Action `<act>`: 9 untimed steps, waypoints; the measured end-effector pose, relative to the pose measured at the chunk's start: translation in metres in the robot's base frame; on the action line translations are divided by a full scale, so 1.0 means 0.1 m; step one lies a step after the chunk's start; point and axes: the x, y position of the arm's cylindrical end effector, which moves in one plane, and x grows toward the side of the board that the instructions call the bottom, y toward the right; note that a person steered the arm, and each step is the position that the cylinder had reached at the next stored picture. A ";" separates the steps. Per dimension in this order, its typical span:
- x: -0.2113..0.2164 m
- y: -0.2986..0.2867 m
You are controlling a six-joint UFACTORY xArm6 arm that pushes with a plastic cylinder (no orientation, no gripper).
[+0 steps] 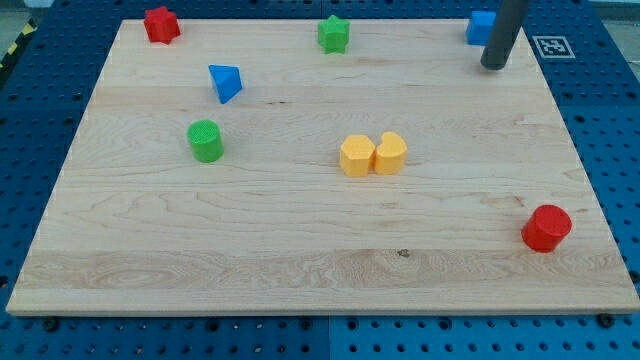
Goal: Push the red circle towards the center
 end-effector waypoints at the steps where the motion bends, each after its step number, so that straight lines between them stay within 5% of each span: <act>1: 0.01 0.00; 3: 0.08 0.00; 9: 1.79 0.52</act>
